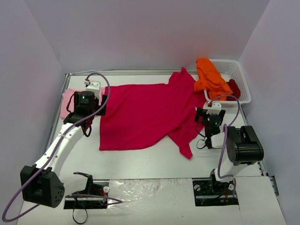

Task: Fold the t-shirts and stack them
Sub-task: Flatten out the tshirt

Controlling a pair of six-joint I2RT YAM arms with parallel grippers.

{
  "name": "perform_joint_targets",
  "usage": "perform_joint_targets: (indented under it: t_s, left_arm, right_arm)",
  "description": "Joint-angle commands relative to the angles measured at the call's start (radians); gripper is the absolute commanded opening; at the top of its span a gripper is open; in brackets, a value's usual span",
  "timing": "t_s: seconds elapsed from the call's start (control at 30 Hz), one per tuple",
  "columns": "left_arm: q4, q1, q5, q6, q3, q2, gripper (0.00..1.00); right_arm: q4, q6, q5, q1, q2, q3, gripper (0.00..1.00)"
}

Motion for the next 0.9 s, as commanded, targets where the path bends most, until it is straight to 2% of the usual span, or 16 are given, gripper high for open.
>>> perform_joint_targets:
  t_s: [0.0,0.17,0.3,0.5,0.63,0.83,0.87]
  left_arm:
    - [0.072,0.003,-0.016,0.059,-0.022,-0.029,0.94]
    - [0.058,0.015,-0.078,0.076,0.007,0.021,0.94]
    - [0.067,0.029,-0.131,0.088,0.016,0.049,0.94]
    - [0.038,0.091,-0.084,0.065,0.061,0.121,0.94]
    - [0.010,0.092,-0.115,0.065,0.096,0.150,0.94]
    - [-0.014,0.091,-0.084,0.062,0.117,0.150,0.94]
    - [-0.014,0.091,-0.082,0.065,0.114,0.150,0.94]
  right_arm:
    - [0.143,0.001,0.002,-0.005,-0.008,0.028,1.00]
    - [0.145,0.001,0.003,-0.002,-0.008,0.028,1.00]
    - [0.163,-0.007,0.068,0.026,-0.008,0.015,1.00]
    - [0.146,0.002,0.034,0.006,-0.010,0.026,1.00]
    - [0.143,0.002,0.034,0.005,-0.008,0.028,1.00]
    - [0.134,0.009,0.008,-0.009,-0.011,0.028,1.00]
    - [0.108,-0.008,-0.039,-0.009,-0.029,0.035,1.00]
